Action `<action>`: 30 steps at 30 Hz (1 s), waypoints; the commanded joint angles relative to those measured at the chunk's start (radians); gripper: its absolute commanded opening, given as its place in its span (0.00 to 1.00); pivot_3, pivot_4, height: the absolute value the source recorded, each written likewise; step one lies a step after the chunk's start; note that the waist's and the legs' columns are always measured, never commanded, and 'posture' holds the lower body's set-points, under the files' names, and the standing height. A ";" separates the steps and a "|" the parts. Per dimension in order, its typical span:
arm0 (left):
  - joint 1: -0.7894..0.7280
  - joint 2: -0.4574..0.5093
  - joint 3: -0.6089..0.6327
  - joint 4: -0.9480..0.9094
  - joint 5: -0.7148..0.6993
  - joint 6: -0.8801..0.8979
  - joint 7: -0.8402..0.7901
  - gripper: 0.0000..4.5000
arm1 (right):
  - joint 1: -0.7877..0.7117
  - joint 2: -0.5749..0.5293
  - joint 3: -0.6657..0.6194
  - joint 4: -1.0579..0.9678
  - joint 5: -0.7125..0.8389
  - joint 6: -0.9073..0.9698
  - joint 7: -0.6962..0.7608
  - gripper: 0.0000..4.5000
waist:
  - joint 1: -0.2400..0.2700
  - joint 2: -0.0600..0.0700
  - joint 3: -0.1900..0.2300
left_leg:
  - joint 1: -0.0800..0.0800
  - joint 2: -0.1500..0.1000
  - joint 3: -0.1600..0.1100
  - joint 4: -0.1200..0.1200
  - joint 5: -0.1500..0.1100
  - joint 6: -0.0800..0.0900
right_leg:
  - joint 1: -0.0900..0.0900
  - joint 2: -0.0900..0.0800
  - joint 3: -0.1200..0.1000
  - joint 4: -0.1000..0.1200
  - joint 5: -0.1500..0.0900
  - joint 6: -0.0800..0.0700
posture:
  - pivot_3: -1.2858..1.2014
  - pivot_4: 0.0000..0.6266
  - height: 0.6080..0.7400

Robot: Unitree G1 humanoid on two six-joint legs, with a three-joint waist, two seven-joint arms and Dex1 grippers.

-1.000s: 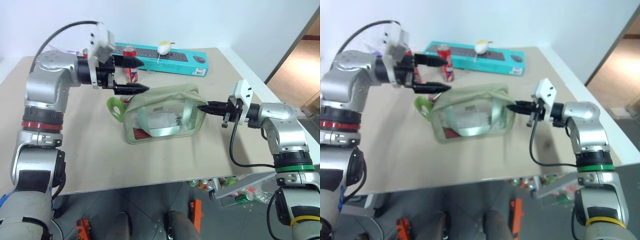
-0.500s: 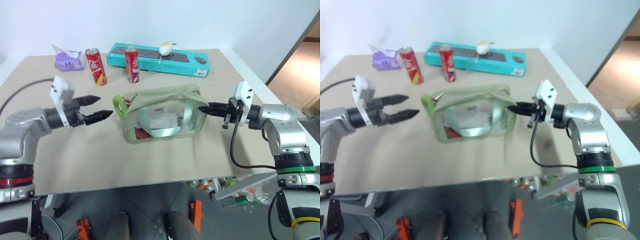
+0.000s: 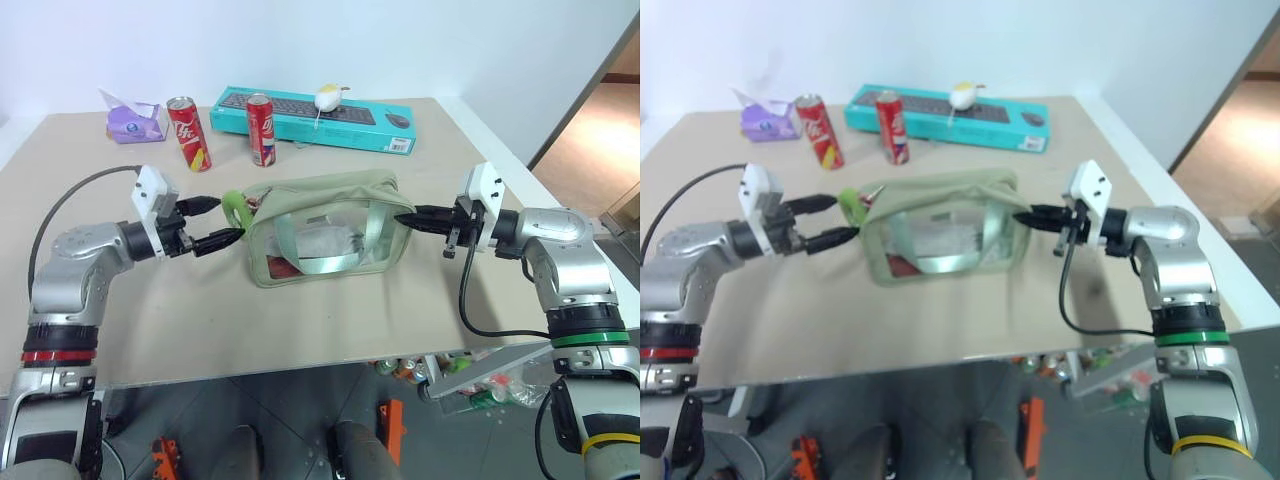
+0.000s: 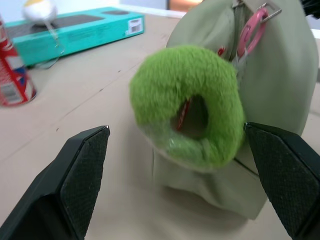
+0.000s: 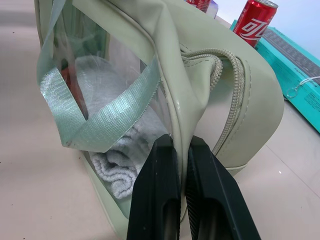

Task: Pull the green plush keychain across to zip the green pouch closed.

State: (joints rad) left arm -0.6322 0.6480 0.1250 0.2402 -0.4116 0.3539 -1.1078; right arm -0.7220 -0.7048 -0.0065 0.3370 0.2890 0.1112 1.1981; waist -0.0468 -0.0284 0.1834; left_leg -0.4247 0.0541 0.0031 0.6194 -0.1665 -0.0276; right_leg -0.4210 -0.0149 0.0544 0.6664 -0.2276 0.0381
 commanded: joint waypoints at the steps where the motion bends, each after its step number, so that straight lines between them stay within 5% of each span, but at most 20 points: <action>1: -0.077 0.023 -0.001 0.083 0.015 -0.076 -0.053 0.99 | -0.010 -0.020 -0.020 -0.035 0.006 0.002 0.006 0.00 | 0.000 0.000 0.000 | 0.000 0.000 0.000 0.000 0.000 0.000 | 0.000 0.000 0.000 0.000 0.000 0.000 | 0.52 0.24 1.00; 6: -0.140 0.010 -0.031 0.169 0.017 -0.111 -0.147 0.99 | 0.002 -0.033 -0.025 -0.049 0.008 0.010 0.005 0.00 | 0.000 0.000 0.000 | 0.000 0.000 0.000 0.000 0.000 0.000 | 0.000 0.000 0.000 0.000 0.000 0.000 | 0.52 0.24 1.00; 20: -0.245 -0.014 -0.021 0.232 -0.023 -0.080 -0.205 0.01 | 0.023 -0.052 -0.030 -0.077 0.011 0.026 0.000 0.00 | 0.001 0.000 0.000 | -0.001 0.000 0.000 0.000 0.000 0.000 | -0.001 0.000 0.000 0.000 -0.001 0.001 | 0.52 0.24 1.00; 30: -0.298 0.042 0.020 0.075 -0.092 0.038 -0.191 0.01 | 0.020 -0.054 -0.023 -0.071 0.009 0.021 0.007 0.00 | 0.001 0.000 0.000 | -0.002 0.000 -0.001 0.000 0.000 0.000 | -0.002 0.000 0.000 0.000 -0.001 0.001 | 0.52 0.24 1.00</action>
State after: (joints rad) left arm -0.8935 0.6651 0.1111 0.3717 -0.4738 0.3777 -1.3035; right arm -0.6936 -0.7422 -0.0069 0.2900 0.2903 0.1366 1.1978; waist -0.0462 -0.0285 0.1835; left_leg -0.4270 0.0539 0.0025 0.6194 -0.1665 -0.0275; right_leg -0.4227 -0.0150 0.0541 0.6664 -0.2283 0.0390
